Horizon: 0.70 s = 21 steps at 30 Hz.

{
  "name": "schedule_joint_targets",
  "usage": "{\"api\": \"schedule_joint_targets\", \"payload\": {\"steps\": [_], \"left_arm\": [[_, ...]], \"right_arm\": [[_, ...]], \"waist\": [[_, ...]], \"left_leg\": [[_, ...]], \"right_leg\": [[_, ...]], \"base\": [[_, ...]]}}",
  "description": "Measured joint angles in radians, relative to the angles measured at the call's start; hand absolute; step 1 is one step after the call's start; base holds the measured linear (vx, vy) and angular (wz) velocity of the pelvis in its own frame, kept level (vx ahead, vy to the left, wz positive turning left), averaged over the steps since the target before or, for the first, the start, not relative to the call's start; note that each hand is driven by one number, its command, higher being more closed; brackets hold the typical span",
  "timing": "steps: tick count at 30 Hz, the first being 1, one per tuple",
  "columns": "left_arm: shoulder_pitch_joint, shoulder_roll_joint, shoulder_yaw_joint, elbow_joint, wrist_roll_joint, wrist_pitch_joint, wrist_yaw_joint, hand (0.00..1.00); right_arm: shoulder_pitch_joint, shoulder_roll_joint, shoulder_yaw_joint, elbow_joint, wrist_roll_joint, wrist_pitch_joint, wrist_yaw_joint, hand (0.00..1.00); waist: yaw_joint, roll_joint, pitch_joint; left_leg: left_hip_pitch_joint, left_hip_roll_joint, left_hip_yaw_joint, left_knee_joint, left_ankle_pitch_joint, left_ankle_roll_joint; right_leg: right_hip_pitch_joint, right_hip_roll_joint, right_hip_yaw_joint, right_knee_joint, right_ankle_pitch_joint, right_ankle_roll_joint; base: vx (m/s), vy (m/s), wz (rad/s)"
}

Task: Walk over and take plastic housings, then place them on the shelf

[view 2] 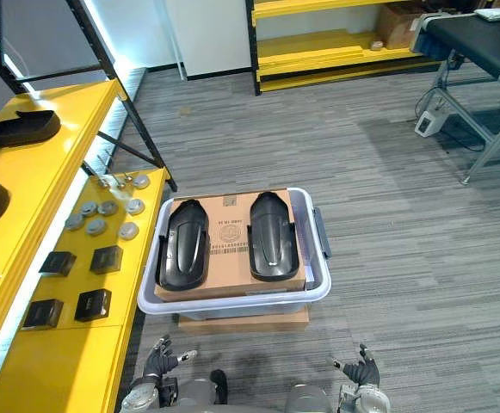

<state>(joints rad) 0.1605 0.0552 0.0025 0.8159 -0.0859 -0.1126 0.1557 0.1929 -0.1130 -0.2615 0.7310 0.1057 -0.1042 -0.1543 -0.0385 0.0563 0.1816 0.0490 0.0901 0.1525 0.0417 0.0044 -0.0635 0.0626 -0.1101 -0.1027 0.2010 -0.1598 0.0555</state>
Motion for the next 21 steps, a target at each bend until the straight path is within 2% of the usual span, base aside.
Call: {"api": "schedule_joint_targets", "payload": {"steps": [4, 9, 11, 14, 16, 19, 21], "left_arm": [[0.017, 0.006, -0.002, -0.004, 0.002, 0.000, -0.001, 0.00], [0.042, 0.011, -0.018, -0.017, 0.020, 0.000, -0.003, 0.00], [0.053, 0.020, -0.037, -0.033, 0.021, -0.002, -0.004, 0.00], [0.059, 0.036, -0.043, -0.038, 0.023, -0.003, -0.022, 0.00], [0.059, 0.041, -0.044, -0.039, 0.030, -0.004, -0.024, 0.00], [0.059, 0.046, -0.060, -0.044, 0.030, -0.007, -0.026, 0.00], [0.059, 0.048, -0.076, -0.050, 0.030, -0.008, -0.027, 0.00]], "right_arm": [[0.045, -0.011, -0.100, -0.193, 0.002, 0.002, -0.022, 0.00], [0.076, -0.075, -0.186, -0.528, 0.001, -0.006, -0.037, 0.00], [0.070, -0.085, -0.194, -0.608, -0.003, -0.012, -0.045, 0.00], [0.040, -0.090, -0.173, -0.695, -0.042, -0.028, -0.048, 0.00], [0.008, -0.099, -0.112, -0.738, -0.084, -0.043, -0.056, 0.00], [-0.041, -0.109, -0.023, -0.743, -0.139, -0.047, -0.055, 0.00], [-0.103, -0.124, 0.037, -0.675, -0.195, -0.042, -0.057, 0.00]], "waist": [[-0.006, 0.014, -0.025], [-0.007, -0.001, -0.036], [-0.007, -0.006, -0.052], [-0.002, -0.027, -0.062], [-0.001, -0.034, -0.067], [0.002, -0.034, -0.068], [0.005, -0.033, -0.068]], "left_leg": [[0.005, -0.003, 0.002, -0.058, 0.019, -0.002], [0.018, 0.000, 0.014, -0.085, 0.020, -0.004], [0.018, -0.001, 0.014, -0.096, 0.021, -0.004], [0.017, -0.002, 0.008, -0.102, 0.021, -0.004], [0.016, -0.004, 0.006, -0.106, 0.021, -0.004], [0.007, -0.009, -0.012, -0.110, 0.028, -0.002], [-0.011, -0.014, -0.043, -0.119, 0.045, 0.003]], "right_leg": [[-0.018, 0.005, 0.003, -0.012, 0.000, 0.003], [-0.018, 0.015, 0.020, -0.019, 0.000, 0.003], [-0.018, 0.016, 0.020, -0.028, 0.000, 0.003], [-0.018, 0.016, 0.020, -0.032, 0.000, 0.003], [-0.016, 0.014, 0.019, -0.038, 0.001, 0.003], [-0.012, 0.010, 0.001, -0.048, 0.002, 0.005], [-0.015, 0.005, -0.032, -0.050, 0.002, 0.005]], "base": [[0.05, -0.004, -0.05], [0.08, -0.025, -0.12], [0.08, -0.010, -0.01], [0.06, -0.006, 0.04], [0.02, 0.006, 0.06], [0.00, -0.002, 0.19], [-0.02, -0.010, 0.36]]}}
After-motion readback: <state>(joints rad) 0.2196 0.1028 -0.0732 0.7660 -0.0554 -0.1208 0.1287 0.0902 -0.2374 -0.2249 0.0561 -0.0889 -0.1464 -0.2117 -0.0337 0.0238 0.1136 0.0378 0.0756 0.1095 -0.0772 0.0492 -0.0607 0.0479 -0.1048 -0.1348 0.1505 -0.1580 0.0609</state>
